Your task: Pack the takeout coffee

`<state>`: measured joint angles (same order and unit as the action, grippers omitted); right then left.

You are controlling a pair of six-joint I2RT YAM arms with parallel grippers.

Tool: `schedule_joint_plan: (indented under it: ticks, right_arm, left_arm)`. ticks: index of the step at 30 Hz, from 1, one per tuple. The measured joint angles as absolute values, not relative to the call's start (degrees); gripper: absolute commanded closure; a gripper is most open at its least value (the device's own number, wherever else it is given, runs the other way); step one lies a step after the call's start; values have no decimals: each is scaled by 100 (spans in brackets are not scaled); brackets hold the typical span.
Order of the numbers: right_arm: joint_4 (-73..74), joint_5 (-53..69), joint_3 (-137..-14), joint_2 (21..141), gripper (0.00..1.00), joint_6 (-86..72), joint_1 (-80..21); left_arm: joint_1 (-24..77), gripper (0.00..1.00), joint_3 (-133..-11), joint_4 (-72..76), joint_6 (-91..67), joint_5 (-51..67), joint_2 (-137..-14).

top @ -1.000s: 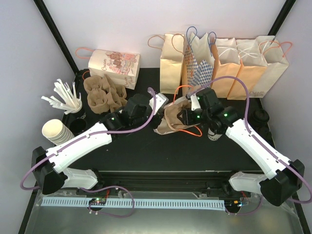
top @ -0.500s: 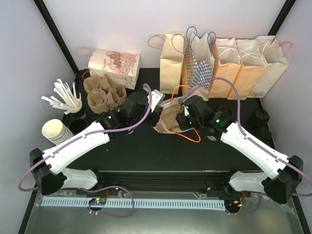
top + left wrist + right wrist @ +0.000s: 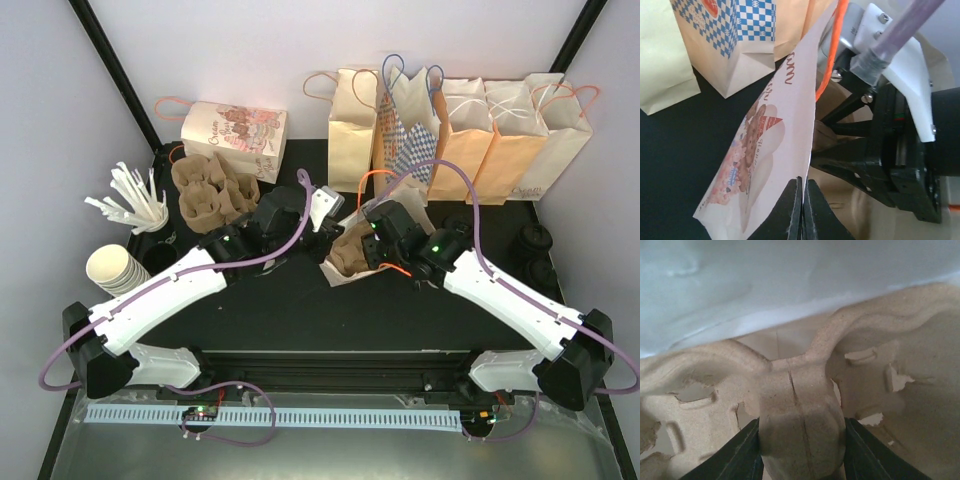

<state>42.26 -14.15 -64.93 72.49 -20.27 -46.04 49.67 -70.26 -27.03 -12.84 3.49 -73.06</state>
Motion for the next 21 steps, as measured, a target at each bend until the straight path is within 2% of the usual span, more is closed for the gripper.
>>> schedule_joint_plan:
  ticks: [8, 21]
  right_arm:
    - [4062, -1590, -6552, 7299, 56, -2128, -4617]
    - [3472, -1022, -5907, 7247, 55, -1953, -4617]
  left_arm:
    - [4976, 97, -7113, -2714, -1476, 519, -7312]
    - [4967, 97, -7113, -2958, -2287, 517, -7308]
